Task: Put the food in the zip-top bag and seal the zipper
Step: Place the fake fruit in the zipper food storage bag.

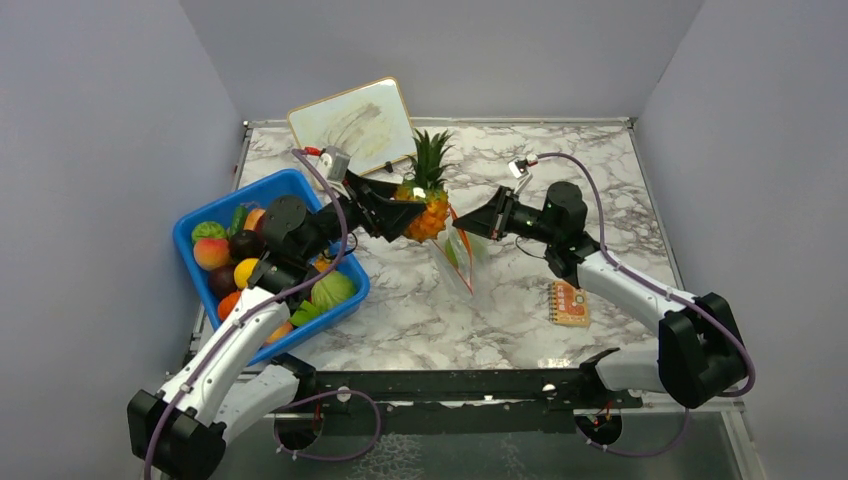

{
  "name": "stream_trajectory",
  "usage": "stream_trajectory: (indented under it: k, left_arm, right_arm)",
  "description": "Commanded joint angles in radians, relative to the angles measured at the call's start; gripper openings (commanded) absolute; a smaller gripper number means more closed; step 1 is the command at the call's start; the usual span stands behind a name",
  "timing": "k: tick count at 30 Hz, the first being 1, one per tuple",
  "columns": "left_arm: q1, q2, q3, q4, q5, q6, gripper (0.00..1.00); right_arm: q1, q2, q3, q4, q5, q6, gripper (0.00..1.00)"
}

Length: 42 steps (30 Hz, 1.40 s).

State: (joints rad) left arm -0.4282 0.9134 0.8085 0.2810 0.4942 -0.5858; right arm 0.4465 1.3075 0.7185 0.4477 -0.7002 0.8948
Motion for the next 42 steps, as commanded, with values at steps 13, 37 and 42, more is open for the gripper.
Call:
stream_trajectory:
  k: [13,37,42]
  left_arm:
    - [-0.144,0.127,-0.139,0.319,-0.086,0.158,0.29]
    - [-0.146,0.050,-0.264,0.284,-0.299,0.349,0.26]
    - [-0.144,0.034,-0.253,0.237,-0.331,0.382,0.26]
  right_arm:
    - [0.015,-0.016,0.046,0.020,0.031,0.007,0.01]
    - [0.015,-0.095,0.074,-0.067,0.086,-0.022,0.01]
    - [0.015,-0.119,0.063,-0.079,0.106,-0.031,0.01]
